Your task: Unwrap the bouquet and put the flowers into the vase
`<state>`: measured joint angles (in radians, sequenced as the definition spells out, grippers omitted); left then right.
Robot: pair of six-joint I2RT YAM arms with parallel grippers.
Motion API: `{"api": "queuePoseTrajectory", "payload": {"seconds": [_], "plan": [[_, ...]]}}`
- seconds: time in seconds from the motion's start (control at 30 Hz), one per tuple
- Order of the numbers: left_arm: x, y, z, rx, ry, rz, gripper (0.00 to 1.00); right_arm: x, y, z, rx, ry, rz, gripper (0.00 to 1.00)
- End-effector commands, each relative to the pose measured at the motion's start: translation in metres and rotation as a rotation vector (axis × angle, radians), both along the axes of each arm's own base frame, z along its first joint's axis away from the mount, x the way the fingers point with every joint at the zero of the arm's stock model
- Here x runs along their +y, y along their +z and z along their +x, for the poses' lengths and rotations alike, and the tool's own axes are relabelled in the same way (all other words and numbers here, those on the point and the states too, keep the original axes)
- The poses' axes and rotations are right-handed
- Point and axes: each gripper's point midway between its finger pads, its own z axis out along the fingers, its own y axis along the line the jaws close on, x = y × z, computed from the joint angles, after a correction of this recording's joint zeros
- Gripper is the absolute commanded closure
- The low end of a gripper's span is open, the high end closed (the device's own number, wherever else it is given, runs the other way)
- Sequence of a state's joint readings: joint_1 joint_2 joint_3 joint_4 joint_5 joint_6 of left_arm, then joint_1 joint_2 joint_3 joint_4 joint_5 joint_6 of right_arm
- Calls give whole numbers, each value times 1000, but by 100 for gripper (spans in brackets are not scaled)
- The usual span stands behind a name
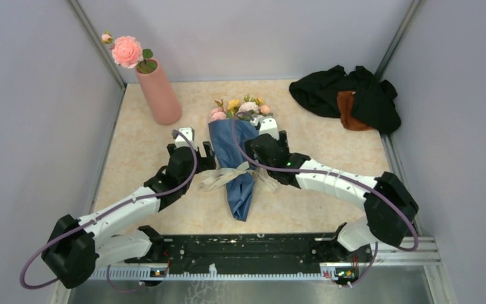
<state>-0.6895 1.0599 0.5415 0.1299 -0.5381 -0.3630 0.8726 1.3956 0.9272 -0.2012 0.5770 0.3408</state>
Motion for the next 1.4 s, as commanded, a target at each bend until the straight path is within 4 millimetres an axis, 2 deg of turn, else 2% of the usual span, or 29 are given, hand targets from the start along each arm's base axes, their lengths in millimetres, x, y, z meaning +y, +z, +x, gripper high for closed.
{"api": "queuePoseTrajectory", "payload": {"seconds": [0.0, 0.17, 0.4, 0.67, 0.73, 0.8, 0.93, 1.0, 1.13, 1.23, 1.37], "plan": [[-5, -30, -16, 116, -4, -64, 1, 39, 9, 7, -14, 67, 82, 14], [-15, -39, -31, 123, -89, -115, 1, 55, -7, 5, 2, 115, 137, 26], [-28, -53, -44, 158, -145, -196, 3, 63, -31, 6, 41, 110, 151, 28], [-34, -67, -48, 195, -148, -213, 12, 54, -51, 4, 77, 79, 144, 29], [-36, -67, -49, 196, -154, -219, 15, 51, -51, 5, 79, 75, 157, 40], [-37, -65, -49, 196, -156, -221, 18, 51, -49, 6, 81, 80, 168, 55], [-37, -60, -49, 190, -157, -223, 20, 49, -45, 5, 77, 81, 173, 91], [-37, -58, -49, 186, -157, -226, 22, 48, -42, 5, 72, 78, 171, 100], [-38, -56, -50, 186, -161, -226, 24, 44, -30, 4, 55, 76, 175, 100], [-40, -57, -51, 192, -166, -221, 25, 41, -7, 4, 13, 80, 204, 100], [-43, -57, -50, 197, -170, -219, 25, 31, 13, -2, -8, 75, 208, 100]]}}
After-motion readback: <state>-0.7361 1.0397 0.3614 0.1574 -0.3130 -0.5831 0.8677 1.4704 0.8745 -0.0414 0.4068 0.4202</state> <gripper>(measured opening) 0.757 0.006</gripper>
